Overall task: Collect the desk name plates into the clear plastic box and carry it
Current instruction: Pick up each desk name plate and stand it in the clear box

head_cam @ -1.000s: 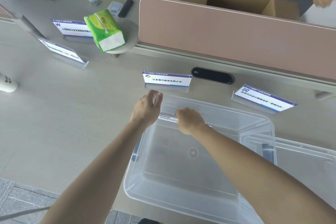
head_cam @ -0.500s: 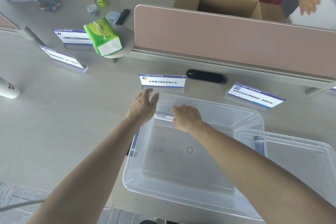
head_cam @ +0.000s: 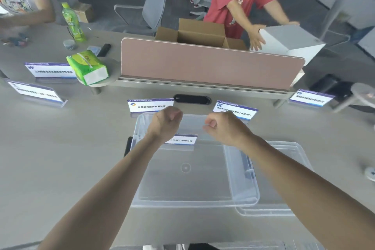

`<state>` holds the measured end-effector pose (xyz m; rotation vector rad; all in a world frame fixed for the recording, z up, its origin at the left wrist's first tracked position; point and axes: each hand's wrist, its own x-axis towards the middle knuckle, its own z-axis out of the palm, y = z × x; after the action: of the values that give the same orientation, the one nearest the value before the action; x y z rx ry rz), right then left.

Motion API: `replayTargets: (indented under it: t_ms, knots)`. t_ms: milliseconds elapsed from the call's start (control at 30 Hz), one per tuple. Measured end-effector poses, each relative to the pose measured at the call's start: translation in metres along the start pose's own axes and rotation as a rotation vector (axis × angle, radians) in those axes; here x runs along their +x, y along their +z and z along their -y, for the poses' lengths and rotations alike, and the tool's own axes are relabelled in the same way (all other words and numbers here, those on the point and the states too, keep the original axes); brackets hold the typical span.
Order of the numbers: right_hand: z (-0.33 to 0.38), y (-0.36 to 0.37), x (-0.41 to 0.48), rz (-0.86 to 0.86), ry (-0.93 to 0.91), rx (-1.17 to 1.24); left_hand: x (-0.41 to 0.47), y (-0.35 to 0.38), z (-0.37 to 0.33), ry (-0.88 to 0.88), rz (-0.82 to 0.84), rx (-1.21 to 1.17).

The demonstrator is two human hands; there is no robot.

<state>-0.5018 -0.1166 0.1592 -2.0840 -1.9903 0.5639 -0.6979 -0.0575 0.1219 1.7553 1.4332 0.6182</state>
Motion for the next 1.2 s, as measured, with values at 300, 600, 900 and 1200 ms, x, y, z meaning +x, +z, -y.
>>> replayTargets:
  t_ms: [300, 600, 900, 1200]
  knots:
    - [-0.045, -0.071, -0.085, -0.122, 0.101, 0.130, -0.031, 0.043, -0.092, 0.134, 0.106, -0.138]
    - [-0.151, -0.118, -0.173, -0.262, 0.075, 0.263, -0.078, 0.132, -0.194, 0.258, 0.133, -0.095]
    - [-0.246, -0.156, -0.239, -0.365, 0.122, 0.429, -0.108, 0.212, -0.256, 0.258, 0.170, -0.044]
    - [-0.300, -0.165, -0.258, -0.405, 0.259, 0.496, -0.085, 0.259, -0.281, 0.324, 0.274, -0.063]
